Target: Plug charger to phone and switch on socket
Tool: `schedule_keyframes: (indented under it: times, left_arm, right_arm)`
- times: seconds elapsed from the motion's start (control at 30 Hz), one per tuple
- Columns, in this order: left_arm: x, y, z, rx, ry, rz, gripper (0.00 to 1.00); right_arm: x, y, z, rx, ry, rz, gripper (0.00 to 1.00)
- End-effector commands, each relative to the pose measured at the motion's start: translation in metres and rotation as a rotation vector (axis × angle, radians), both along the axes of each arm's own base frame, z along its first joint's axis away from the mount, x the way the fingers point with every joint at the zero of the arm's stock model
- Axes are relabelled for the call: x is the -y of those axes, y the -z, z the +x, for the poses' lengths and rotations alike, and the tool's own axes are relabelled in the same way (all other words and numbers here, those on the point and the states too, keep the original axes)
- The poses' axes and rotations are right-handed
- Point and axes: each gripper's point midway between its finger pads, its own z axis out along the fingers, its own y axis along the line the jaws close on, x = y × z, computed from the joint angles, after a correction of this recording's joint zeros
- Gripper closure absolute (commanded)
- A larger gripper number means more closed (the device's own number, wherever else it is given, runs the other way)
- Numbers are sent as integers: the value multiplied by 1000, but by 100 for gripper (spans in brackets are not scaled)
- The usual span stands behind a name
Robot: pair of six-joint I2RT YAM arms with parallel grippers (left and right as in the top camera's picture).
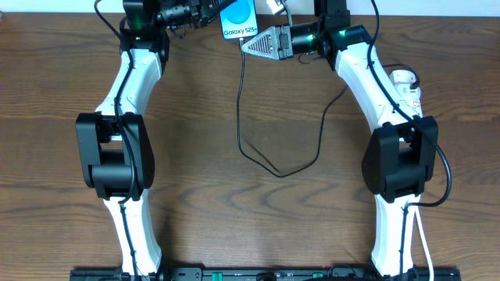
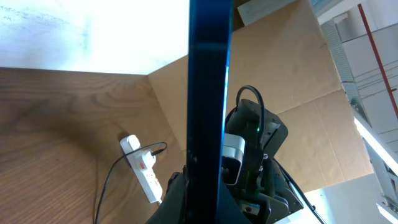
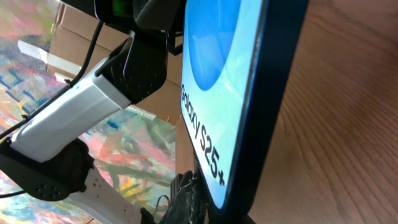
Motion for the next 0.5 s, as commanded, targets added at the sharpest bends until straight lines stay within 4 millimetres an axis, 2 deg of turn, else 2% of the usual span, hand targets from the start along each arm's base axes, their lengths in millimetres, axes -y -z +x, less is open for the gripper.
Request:
schedule_keyframes:
  times: [0.0, 0.27, 0.47]
  left_arm:
    - [10, -16, -23, 40, 111, 14, 92]
    - [10, -14, -27, 36, 133, 18, 92]
    - [10, -7, -25, -34, 134, 17, 93]
  right_arm:
    - [1, -14, 8, 48, 54, -19, 99]
    - [0, -19, 10, 57, 57, -5, 98]
    - [0, -21, 6, 55, 35, 8, 98]
